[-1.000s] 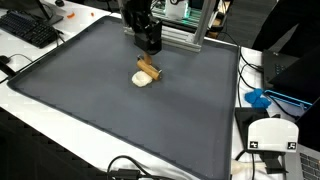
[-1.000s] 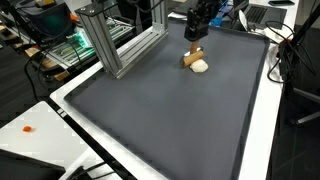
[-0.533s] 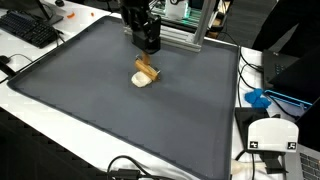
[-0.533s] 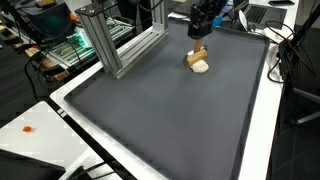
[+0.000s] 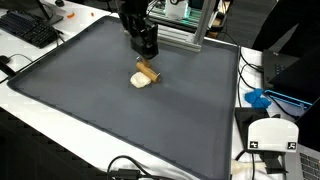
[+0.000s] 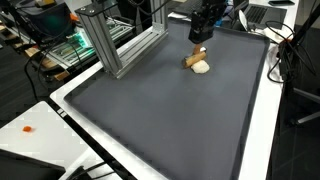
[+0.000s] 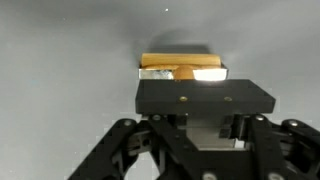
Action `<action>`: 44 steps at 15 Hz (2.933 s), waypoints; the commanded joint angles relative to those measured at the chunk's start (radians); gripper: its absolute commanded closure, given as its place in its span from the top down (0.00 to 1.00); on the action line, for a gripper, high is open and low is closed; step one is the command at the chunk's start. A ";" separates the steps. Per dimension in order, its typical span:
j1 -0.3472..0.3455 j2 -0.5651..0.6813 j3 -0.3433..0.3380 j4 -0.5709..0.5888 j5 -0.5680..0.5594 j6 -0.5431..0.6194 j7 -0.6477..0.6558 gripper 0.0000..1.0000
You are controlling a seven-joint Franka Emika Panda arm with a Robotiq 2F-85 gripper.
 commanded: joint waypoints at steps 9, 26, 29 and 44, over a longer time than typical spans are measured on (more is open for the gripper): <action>0.000 0.005 -0.025 0.009 0.003 0.098 0.040 0.35; 0.009 0.031 -0.050 0.047 -0.025 0.155 0.089 0.35; 0.008 0.040 -0.054 0.065 -0.030 0.156 0.093 0.35; 0.002 0.081 -0.053 0.110 -0.015 0.107 0.084 0.35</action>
